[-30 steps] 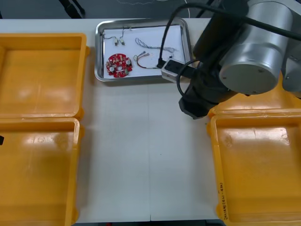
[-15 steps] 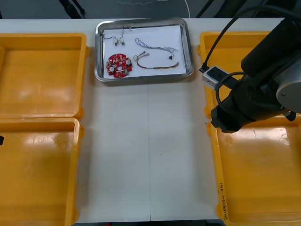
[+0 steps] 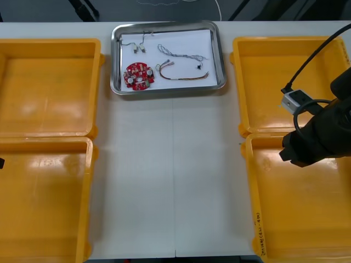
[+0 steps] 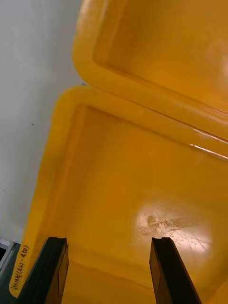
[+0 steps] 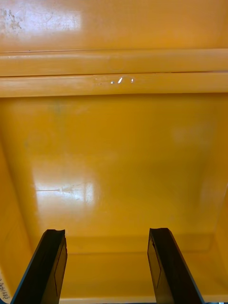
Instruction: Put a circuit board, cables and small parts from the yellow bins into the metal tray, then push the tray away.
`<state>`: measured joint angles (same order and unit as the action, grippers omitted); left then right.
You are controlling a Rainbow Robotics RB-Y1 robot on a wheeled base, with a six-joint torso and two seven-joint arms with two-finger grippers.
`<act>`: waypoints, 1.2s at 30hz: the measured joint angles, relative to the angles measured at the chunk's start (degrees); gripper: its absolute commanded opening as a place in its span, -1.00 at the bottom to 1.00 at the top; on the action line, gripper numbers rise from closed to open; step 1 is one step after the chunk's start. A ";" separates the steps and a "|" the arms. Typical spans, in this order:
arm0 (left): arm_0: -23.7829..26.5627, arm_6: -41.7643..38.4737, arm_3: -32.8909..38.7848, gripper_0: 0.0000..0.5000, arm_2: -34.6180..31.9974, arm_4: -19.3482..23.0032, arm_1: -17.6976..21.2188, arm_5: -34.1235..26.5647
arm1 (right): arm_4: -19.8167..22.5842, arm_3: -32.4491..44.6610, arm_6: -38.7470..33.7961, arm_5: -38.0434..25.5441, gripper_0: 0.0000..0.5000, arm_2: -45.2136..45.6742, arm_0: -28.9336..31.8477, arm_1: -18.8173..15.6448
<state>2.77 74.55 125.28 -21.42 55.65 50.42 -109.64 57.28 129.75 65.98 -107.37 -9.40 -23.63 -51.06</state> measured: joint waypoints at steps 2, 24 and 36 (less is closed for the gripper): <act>0.00 0.00 0.00 1.00 0.00 0.00 0.00 0.00 | -1.69 0.25 0.00 -1.28 1.00 1.57 1.53 0.82; 0.00 0.00 0.01 1.00 0.00 0.00 0.00 0.00 | -13.85 0.65 0.00 -2.34 1.00 10.88 10.98 11.76; 0.00 0.00 0.01 1.00 0.00 0.00 0.00 0.00 | -17.03 0.62 0.00 -2.35 1.00 15.52 13.44 16.74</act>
<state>2.76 74.55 125.30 -21.42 55.65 50.42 -109.64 40.25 130.38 65.98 -109.72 6.12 -10.19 -34.32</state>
